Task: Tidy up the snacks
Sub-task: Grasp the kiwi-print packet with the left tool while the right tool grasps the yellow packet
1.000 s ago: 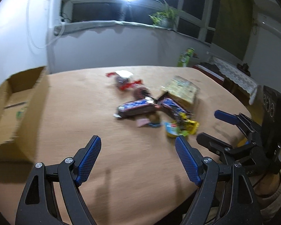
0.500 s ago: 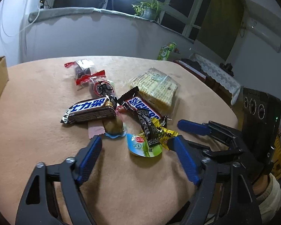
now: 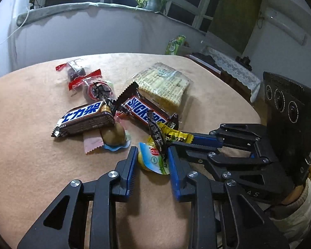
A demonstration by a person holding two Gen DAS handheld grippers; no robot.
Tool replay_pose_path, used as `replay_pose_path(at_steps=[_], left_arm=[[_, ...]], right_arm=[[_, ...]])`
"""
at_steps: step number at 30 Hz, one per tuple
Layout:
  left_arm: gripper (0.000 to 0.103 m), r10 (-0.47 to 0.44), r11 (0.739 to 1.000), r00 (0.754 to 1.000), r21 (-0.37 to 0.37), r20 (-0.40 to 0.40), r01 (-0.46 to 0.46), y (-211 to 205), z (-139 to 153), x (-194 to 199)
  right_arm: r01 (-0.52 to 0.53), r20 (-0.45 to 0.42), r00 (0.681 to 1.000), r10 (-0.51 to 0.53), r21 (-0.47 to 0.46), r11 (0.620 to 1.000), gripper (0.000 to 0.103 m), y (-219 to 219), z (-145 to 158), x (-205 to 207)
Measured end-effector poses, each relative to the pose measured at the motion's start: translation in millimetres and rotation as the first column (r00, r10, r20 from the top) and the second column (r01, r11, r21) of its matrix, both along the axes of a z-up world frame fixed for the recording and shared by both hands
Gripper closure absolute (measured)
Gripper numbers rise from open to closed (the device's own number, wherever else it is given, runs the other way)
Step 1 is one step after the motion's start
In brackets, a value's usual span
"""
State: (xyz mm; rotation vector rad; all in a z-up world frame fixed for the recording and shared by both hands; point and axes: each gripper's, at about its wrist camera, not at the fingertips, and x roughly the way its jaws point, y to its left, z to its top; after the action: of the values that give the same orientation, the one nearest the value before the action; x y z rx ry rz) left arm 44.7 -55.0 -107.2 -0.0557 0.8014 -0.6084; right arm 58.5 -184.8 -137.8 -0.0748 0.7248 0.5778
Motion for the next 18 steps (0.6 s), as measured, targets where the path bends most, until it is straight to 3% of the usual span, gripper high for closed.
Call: replay_pose_path(at_steps=[12, 18], left_arm=[[0.077, 0.022, 0.999, 1.000, -0.026, 0.015, -0.021, 19.4, 3.8, -9.6], [0.077, 0.076, 0.997, 0.997, -0.034, 0.024, -0.075, 41.4, 6.9, -17.4]], right_arm=[[0.053, 0.013, 0.998, -0.054, 0.054, 0.997, 0.090, -18.6, 7.7, -11.3], [0.071, 0.013, 0.997, -0.072, 0.052, 0.996, 0.090, -21.0, 8.1, -12.3]])
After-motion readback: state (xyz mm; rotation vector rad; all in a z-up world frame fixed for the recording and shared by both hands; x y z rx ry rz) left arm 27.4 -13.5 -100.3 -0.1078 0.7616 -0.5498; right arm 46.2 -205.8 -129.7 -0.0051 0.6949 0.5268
